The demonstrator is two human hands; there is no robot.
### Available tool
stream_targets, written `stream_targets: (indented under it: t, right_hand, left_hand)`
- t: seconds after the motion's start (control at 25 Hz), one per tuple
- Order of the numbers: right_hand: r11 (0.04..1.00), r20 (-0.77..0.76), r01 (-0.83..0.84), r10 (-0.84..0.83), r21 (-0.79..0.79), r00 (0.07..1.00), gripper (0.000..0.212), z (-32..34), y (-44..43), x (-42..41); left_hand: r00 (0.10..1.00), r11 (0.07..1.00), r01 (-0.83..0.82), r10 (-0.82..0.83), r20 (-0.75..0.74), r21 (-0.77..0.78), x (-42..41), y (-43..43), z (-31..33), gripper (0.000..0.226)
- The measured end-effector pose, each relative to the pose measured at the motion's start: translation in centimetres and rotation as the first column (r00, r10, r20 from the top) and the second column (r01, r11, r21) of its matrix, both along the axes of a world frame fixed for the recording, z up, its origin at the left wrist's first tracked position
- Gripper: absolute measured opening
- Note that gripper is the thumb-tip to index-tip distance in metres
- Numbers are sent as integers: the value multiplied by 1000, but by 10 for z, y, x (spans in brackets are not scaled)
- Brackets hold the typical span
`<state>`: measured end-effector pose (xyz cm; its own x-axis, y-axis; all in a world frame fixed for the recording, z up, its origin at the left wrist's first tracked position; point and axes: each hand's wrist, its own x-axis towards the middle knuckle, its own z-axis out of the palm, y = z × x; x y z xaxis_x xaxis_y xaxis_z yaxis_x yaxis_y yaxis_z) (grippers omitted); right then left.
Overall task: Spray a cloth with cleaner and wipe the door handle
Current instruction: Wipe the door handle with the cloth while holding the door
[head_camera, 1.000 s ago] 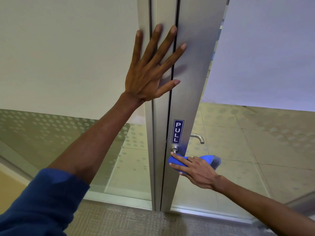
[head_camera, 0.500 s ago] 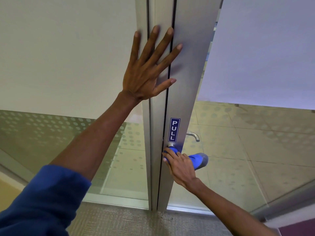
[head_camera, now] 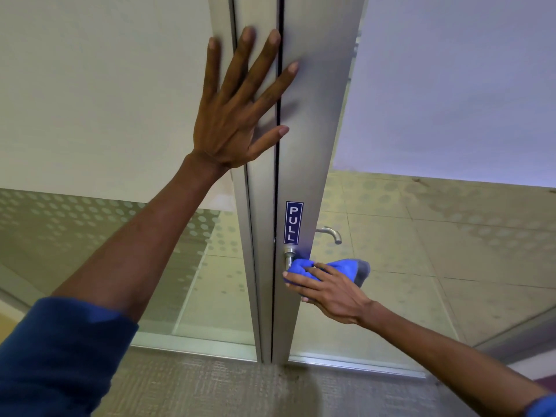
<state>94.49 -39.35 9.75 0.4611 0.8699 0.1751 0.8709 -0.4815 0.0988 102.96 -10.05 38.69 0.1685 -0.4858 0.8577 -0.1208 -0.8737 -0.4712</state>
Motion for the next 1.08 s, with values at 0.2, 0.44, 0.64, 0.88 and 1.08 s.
stream_targets:
  t: [0.2,0.44,0.64,0.88,1.08]
  right_hand:
    - [972,-113,-181,166,-147,980,50,24,-41,24]
    - [986,-64,-110,102,-129,993,49,18,-34,17]
    - [988,-53,155,-154,16,987,51,8,-7,-9]
    - [889,-82,430,-422,159,903,55,3,36,-37]
    - [778,-127,580,-567,242,814,51,-3,72,-54]
  left_hand:
    - [1000,1000,7,-7,-17,5,-3,-1,0,81]
    - [1000,1000,10,-10,-20,-12,-4,-4,-1,83]
    - [999,999,-11,10,-32,-39,-9,-7,0,81]
    - [999,999,-2,1,-35,-41,-16,-8,2,77]
    - [1000,999,-2,1,-27,-43,-16,-6,3,76]
